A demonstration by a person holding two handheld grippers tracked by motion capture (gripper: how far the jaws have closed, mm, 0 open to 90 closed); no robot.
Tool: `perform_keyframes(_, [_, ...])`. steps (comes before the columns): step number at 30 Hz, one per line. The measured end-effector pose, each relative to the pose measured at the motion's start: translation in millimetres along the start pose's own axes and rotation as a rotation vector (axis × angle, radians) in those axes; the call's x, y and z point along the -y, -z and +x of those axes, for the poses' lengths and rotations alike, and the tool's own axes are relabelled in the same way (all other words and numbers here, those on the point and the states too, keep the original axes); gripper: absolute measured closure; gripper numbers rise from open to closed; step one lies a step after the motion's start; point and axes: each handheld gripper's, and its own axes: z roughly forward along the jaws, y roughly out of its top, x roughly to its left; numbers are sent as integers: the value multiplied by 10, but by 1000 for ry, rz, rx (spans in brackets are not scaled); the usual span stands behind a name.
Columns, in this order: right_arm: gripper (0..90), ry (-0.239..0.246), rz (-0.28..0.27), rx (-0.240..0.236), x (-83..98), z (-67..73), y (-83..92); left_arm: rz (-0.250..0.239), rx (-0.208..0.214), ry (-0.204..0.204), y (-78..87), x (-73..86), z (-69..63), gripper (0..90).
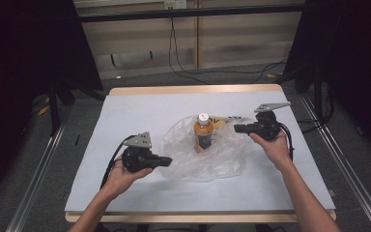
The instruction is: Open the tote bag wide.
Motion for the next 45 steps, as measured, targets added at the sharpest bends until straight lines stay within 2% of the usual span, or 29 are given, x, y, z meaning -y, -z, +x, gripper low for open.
perform_keyframes(5, [900,59,38,-27,-193,139,-43,-19,-10,-27,48,-274,16,900])
perform_keyframes(6, [900,69,57,-35,-233,165,-62,-11,-10,-47,55,-340,29,900])
perform_keyframes(8, [900,92,99,-51,-314,210,-133,3,-10,-62,27,-473,67,900])
perform_keyframes(10, [900,100,141,-71,-380,249,-213,66,-2,-70,-60,-637,146,900])
perform_keyframes(12, [900,113,175,-80,-439,285,-288,109,-24,-104,-138,-755,221,900])
perform_keyframes(14, [900,110,218,-88,-498,302,-399,139,-12,-75,-284,-860,335,900])
perform_keyframes(15, [900,110,237,-94,-512,288,-454,180,-22,-71,-367,-882,391,900])
perform_keyframes(16, [900,97,265,-100,-513,272,-512,209,-28,-57,-432,-883,436,900])
perform_keyframes(17, [900,96,282,-99,-505,260,-556,216,-21,-31,-536,-855,503,900])
perform_keyframes(18, [900,92,299,-102,-483,236,-614,244,-31,-26,-634,-822,565,900])
perform_keyframes(20, [900,63,364,-93,-412,223,-723,289,-29,6,-842,-732,683,900])
perform_keyframes(23, [900,77,416,-110,-318,225,-827,337,-9,28,-1045,-634,762,900])
perform_keyframes(24, [900,84,433,-102,-286,234,-857,378,-16,17,-1115,-607,790,900])
perform_keyframes(26, [900,82,458,-101,-228,235,-908,397,0,37,-1194,-551,836,900])
perform_keyframes(28, [900,75,464,-94,-185,221,-927,436,-30,31,-1249,-502,878,900])
perform_keyframes(29, [900,75,469,-96,-158,213,-930,455,-43,24,-1261,-482,903,900])
perform_keyframes(30, [900,78,478,-97,-128,210,-932,459,-60,36,-1267,-462,920,900])
perform_keyframes(32, [900,79,492,-98,-59,213,-920,477,-95,37,-1252,-426,961,900])
perform_keyframes(36, [900,67,474,-120,64,232,-791,484,-140,59,-1134,-374,1075,900])
perform_keyframes(38, [900,87,479,-136,137,258,-689,469,-148,97,-1049,-323,1158,900])
perform_keyframes(41, [900,106,497,-155,230,288,-548,463,-138,97,-981,-272,1200,900])
perform_keyframes(45, [900,128,515,-170,347,272,-347,488,-171,76,-942,-263,1172,900])
